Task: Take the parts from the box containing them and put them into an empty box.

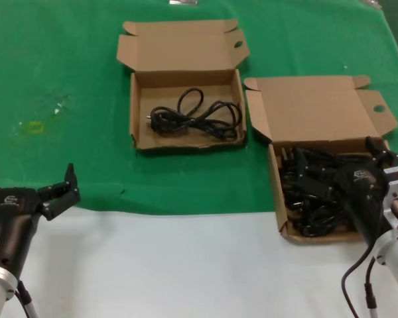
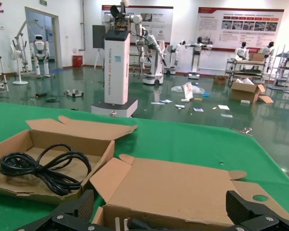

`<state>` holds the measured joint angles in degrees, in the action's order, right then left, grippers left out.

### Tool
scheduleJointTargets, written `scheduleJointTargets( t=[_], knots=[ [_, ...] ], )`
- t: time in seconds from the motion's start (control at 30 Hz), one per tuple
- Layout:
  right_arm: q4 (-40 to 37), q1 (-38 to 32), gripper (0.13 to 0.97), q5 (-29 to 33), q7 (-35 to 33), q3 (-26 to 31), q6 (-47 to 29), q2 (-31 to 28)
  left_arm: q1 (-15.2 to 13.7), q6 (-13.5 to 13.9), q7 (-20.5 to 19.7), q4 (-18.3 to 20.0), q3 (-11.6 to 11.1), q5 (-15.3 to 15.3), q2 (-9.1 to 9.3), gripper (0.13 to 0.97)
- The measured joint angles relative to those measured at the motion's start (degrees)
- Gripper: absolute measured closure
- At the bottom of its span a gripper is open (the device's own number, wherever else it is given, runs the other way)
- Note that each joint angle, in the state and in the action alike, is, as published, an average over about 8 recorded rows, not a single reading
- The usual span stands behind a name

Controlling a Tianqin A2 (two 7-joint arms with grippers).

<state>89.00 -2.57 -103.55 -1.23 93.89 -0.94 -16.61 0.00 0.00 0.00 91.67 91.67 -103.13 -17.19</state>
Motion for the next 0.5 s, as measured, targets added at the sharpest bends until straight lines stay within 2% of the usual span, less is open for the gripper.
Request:
scheduleJointTargets(
  t=[0.5],
  knots=[
    [0.00,0.00,0.129,0.00,0.00,0.00,0.00,0.00,0.00,0.00,0.00,0.00,0.00,0.00,0.00,0.132]
  ],
)
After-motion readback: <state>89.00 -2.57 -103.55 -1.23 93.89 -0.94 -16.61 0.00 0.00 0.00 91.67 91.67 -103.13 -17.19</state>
